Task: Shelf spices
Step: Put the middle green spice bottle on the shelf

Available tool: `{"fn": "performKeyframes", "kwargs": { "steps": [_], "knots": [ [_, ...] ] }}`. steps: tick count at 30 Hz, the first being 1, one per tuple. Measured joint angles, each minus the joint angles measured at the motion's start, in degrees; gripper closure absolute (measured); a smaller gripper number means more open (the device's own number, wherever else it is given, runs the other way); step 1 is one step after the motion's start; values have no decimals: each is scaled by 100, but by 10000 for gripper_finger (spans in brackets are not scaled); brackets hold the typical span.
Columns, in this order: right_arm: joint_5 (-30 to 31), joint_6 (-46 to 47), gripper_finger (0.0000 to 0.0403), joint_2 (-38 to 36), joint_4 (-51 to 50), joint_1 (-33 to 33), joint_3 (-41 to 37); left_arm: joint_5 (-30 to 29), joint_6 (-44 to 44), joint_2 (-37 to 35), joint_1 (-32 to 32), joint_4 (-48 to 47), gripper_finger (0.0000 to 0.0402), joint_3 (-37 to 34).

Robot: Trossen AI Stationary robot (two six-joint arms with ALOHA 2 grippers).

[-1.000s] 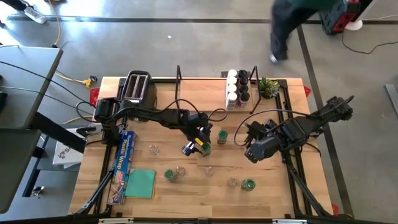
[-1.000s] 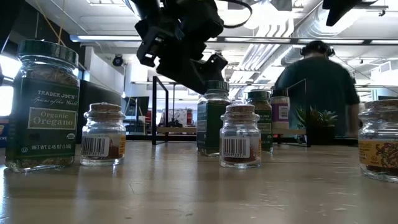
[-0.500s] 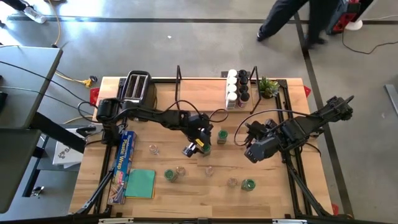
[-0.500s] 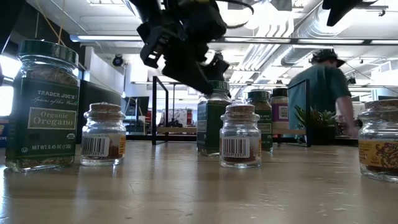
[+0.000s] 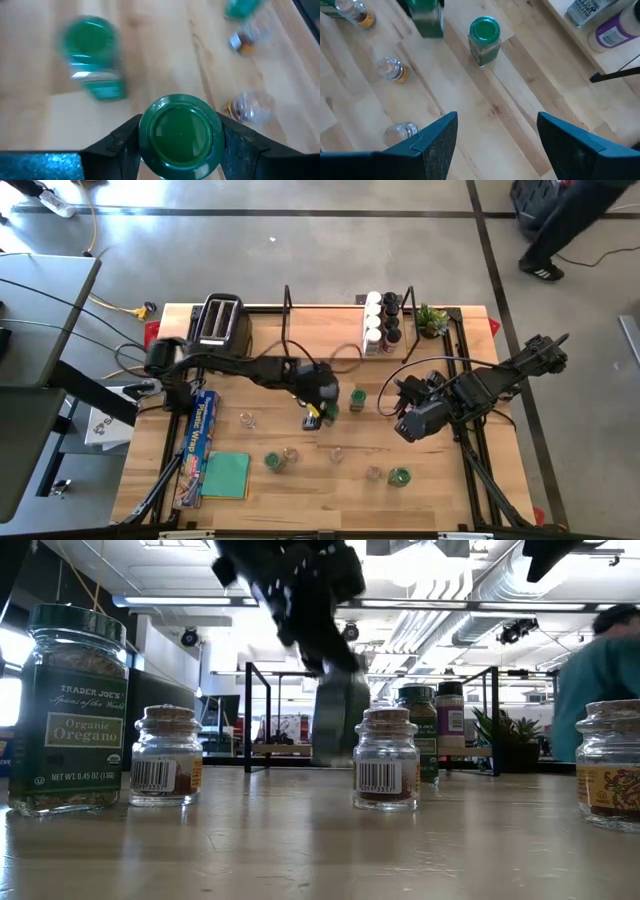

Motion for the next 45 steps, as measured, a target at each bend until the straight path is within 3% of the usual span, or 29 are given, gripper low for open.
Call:
{"fn": "performKeyframes", "kwargs": {
  "steps": [5,9,15,20,24,29,34,45],
  "knots": [
    [320,9,135,0,-83,0,0,-804,-833,-917,386,-29,206,73],
    [608,58,135,0,-83,0,0,-1124,-852,-1096,1216,-26,206,465],
    [770,70,135,0,-74,-61,0,-312,-460,-115,2642,-106,206,1652],
    [750,375,135,0,-77,-66,0,69,35,1107,3225,-655,206,2927],
    [707,673,135,0,-79,-66,0,89,308,1863,3442,-838,206,3693],
    [630,889,135,0,-83,-66,0,87,511,2445,3516,-712,204,4122],
    [536,966,135,0,-96,-108,0,185,513,2708,3514,-548,186,4168],
    [395,863,135,2,-102,-295,0,275,347,2899,3509,-173,187,4166]
  ]
}}
